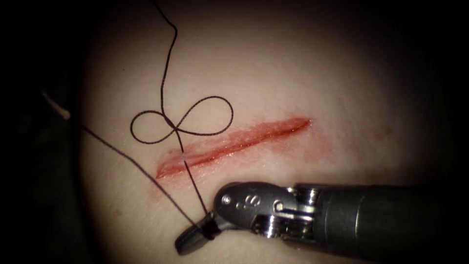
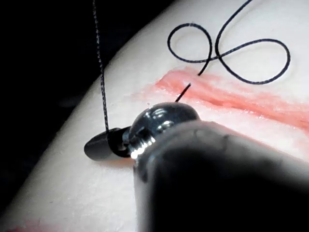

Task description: Wound Closure

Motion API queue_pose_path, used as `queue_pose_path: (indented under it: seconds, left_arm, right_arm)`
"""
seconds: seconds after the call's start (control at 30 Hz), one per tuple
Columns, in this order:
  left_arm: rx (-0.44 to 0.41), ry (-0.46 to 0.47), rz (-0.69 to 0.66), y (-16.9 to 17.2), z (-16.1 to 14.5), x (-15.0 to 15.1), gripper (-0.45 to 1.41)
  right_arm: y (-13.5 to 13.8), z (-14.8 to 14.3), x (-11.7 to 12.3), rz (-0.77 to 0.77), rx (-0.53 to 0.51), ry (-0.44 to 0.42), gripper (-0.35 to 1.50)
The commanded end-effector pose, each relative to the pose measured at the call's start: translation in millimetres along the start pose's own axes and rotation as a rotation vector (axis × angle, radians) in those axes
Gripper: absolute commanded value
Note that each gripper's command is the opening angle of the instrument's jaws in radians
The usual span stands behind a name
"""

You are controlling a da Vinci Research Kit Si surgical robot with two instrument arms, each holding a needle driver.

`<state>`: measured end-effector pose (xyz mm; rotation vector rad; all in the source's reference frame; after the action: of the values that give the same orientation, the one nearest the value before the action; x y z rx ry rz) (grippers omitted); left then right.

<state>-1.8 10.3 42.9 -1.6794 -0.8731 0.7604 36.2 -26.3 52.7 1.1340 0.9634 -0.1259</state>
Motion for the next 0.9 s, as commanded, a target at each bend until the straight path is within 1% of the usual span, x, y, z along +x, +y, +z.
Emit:
queue_pose_path:
  seconds: [0.03,0.07,0.17,0.23,0.27,0.37,0.4,0.5,0.63,0.67,0.7,0.73,0.77,0.83,0.9]
  left_arm:
    - [-0.001,-0.003,-0.004,-0.6,0.4,-0.6,-0.45]
    - [0.014,0.013,0.015,-0.6,-0.6,0.5,-0.45]
    - [0.038,0.038,0.061,-0.8,-1.9,2.1,-0.45]
    - [0.065,0.064,0.098,-0.9,-3.1,3.5,-0.45]
    - [0.065,0.064,0.098,-0.9,-3.1,3.5,-0.45]
    - [0.089,0.082,0.145,-0.8,-4.2,5.2,-0.45]
    - [0.11,0.097,0.164,-0.5,-5.2,6.5,-0.45]
    - [0.129,0.104,0.192,0.1,-6.4,8.4,-0.45]
    - [0.154,0.123,0.224,0.5,-7.9,10.0,-0.45]
    - [0.168,0.135,0.24,0.6,-8.6,10.5,-0.45]
    - [0.168,0.135,0.24,0.6,-8.6,10.5,-0.45]
    - [0.177,0.141,0.251,0.7,-9.0,11.0,-0.45]
    - [0.181,0.144,0.259,0.8,-9.2,11.3,-0.45]
    - [0.19,0.15,0.27,1.0,-9.6,11.8,-0.45]
    - [0.195,0.152,0.278,1.1,-9.8,12.0,-0.45]
  right_arm:
    - [0.3,0.5,0.0,0.003,-0.001,0.001,-0.35]
    - [-0.5,0.3,-0.9,0.042,0.021,-0.016,-0.35]
    - [-2.0,-0.3,-2.1,0.107,0.05,-0.04,-0.35]
    - [-3.8,-1.0,-3.1,0.187,0.074,-0.064,-0.35]
    - [-3.8,-1.0,-3.1,0.187,0.074,-0.064,-0.35]
    - [-5.8,-1.8,-4.4,0.272,0.098,-0.094,-0.35]
    - [-7.0,-2.4,-5.2,0.327,0.107,-0.113,-0.35]
    - [-8.5,-3.3,-6.0,0.394,0.114,-0.144,-0.35]
    - [-9.7,-5.2,-6.0,0.457,0.115,-0.171,-0.35]
    - [-10.3,-6.5,-5.6,0.501,0.103,-0.19,-0.35]
    - [-10.3,-6.5,-5.6,0.501,0.103,-0.19,-0.35]
    - [-11.1,-8.0,-5.3,0.531,0.086,-0.231,-0.35]
    - [-11.4,-8.5,-5.2,0.537,0.076,-0.246,-0.35]
    - [-11.7,-9.4,-5.4,0.536,0.059,-0.269,-0.35]
    - [-11.7,-9.6,-5.6,0.535,0.058,-0.272,-0.35]
